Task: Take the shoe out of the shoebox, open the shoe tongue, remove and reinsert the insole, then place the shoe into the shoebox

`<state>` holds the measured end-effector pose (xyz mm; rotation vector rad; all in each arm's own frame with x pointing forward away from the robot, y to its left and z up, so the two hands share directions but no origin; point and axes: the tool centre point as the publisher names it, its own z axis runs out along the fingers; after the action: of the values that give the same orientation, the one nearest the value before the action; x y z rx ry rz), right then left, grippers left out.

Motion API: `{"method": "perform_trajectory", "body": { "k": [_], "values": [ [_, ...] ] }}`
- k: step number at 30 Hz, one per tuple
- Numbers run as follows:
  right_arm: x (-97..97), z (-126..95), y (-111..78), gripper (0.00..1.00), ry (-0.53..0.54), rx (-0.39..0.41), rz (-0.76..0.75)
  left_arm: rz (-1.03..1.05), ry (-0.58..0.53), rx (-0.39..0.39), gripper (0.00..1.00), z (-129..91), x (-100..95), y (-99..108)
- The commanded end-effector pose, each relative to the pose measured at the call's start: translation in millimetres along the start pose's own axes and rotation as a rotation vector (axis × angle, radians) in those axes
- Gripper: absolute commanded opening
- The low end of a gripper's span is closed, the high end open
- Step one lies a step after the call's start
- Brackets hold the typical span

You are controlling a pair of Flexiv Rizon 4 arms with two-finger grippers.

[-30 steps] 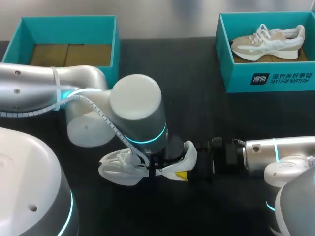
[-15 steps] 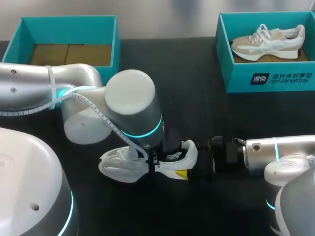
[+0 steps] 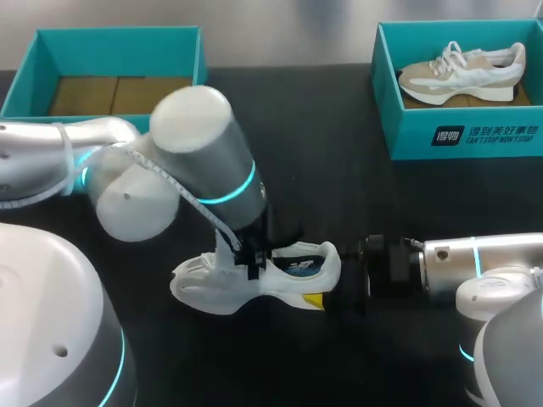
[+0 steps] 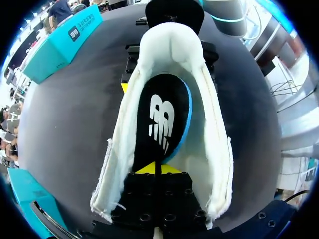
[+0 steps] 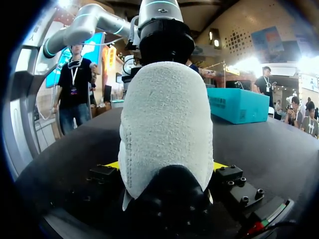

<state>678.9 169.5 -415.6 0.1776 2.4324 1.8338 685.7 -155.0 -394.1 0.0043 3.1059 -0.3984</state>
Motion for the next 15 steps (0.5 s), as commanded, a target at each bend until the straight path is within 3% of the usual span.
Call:
{"method": "perform_trajectory", "body": {
  "k": [1,15],
  "values": [
    [4.0,0.0,-0.2,0.0,0.003,0.006,0.0,0.011,0.059,0.096,0.0,-15.7,-5.0,10.7],
    [4.0,0.0,-0.2,0.0,0.003,0.006,0.0,0.051,0.118,0.235,0.0,-48.0,15.7,8.9]
  ]
}}
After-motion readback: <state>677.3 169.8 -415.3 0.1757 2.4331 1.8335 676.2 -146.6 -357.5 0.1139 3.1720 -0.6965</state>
